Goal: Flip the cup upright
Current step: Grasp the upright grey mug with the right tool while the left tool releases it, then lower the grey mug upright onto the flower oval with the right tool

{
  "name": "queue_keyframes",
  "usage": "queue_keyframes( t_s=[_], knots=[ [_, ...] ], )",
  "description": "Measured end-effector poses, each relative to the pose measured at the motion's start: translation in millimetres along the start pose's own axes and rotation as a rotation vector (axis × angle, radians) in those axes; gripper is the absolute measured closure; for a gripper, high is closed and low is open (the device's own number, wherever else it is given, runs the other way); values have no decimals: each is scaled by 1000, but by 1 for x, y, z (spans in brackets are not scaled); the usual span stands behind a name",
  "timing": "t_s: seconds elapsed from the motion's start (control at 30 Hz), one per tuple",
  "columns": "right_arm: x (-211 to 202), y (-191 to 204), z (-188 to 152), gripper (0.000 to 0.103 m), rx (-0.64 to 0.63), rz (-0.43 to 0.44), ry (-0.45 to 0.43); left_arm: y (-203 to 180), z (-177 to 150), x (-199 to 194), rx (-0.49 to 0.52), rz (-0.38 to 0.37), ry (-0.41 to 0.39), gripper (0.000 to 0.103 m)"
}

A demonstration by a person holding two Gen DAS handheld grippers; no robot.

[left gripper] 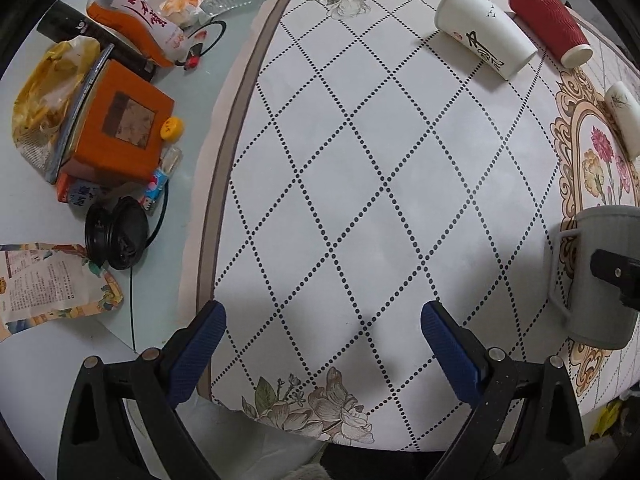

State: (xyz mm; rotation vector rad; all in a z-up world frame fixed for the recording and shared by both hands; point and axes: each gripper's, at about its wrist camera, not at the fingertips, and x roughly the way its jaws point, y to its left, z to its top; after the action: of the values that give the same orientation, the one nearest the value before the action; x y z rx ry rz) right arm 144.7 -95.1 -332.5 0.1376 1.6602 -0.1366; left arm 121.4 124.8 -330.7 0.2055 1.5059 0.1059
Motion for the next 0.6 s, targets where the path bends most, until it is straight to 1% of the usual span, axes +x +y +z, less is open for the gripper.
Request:
queue_keyframes(
  t_s=[0.17, 0.27, 0.33, 0.37, 0.43, 0.6],
  knots=[
    [1, 4, 3, 21, 2, -11, -16, -2, 1, 4, 15, -9, 3, 3],
    [0, 3, 2, 22, 12, 2, -26, -1, 1, 5, 18, -13, 0, 3],
    [0, 1, -1, 22, 35, 26, -42, 0, 1, 4, 21, -16, -4, 3],
    [-1, -2, -3, 22, 51, 19, -57, 0, 1, 3, 23, -18, -6, 3],
    [-5, -8, -9, 22, 78, 47, -88, 0, 1, 1, 27, -21, -9, 3],
    [-17, -20, -27, 23, 113, 75, -178, 1, 5, -1, 16, -39, -1, 3]
  ],
)
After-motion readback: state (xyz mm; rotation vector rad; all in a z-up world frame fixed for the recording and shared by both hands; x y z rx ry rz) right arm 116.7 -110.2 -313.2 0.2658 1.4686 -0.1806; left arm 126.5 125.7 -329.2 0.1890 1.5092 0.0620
